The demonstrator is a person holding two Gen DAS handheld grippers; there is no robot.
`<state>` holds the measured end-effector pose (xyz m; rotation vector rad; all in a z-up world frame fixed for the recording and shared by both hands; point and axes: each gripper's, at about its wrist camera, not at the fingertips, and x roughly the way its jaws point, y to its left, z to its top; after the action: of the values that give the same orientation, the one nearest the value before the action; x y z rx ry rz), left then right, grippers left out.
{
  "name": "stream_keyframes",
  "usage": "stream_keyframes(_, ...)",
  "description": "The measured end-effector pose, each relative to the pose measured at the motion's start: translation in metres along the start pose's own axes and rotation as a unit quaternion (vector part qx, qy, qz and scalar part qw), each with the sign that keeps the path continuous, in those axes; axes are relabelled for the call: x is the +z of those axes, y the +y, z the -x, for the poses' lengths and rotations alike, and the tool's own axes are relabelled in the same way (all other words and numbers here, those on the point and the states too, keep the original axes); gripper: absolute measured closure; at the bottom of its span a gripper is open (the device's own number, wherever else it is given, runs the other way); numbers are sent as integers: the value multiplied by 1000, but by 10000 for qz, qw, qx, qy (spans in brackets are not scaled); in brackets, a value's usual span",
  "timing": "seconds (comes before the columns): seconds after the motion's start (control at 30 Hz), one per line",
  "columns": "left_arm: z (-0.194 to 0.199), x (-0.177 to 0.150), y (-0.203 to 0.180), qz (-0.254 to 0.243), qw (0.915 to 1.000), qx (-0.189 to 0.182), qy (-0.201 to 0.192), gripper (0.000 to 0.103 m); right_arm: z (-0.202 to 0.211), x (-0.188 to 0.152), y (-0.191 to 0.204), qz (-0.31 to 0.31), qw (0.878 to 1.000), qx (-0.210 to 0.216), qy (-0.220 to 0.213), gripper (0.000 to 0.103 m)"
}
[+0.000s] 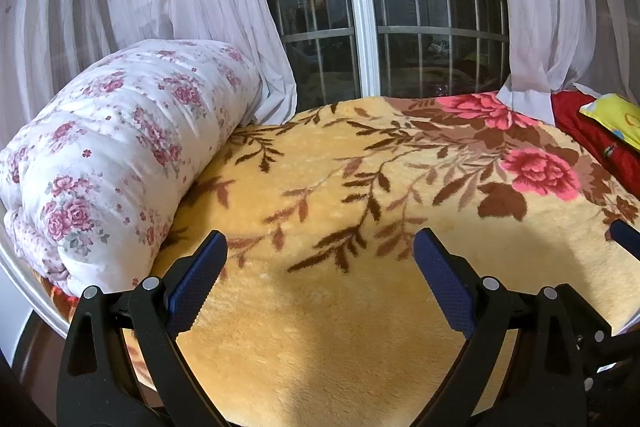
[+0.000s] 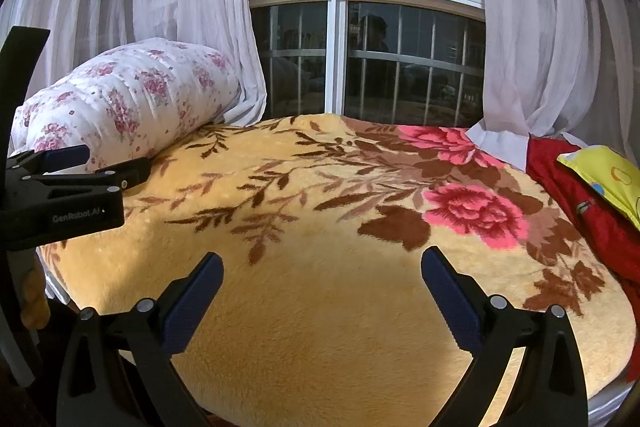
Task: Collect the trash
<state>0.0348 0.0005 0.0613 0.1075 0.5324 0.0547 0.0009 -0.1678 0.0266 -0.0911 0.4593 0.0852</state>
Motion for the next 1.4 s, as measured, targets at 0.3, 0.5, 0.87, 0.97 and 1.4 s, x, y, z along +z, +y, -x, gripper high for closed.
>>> stream_keyframes(0.3,2,3,-3,-31,10000,8,-47,11,1,1,-2,-17,10000,11,-28,5)
stream_keyframes(0.5,5,7,-2,-75,9999,41,-117,11,3,3,-6,-37,10000,-11,-50,5)
stream_keyframes(0.87,5,10,-2,-90,9999,26,-144,11,4,5,-9,-66,10000,-22,-52,5)
stream_keyframes(0.97,5,12,-1,-99,9998,8,-159,11,4,6,-10,-80,9999,-17,-62,5)
stream_keyframes(1.4,3,11,-4,-73,9999,-12,-131,11,1,7,-13,-118,9998,-91,-99,5)
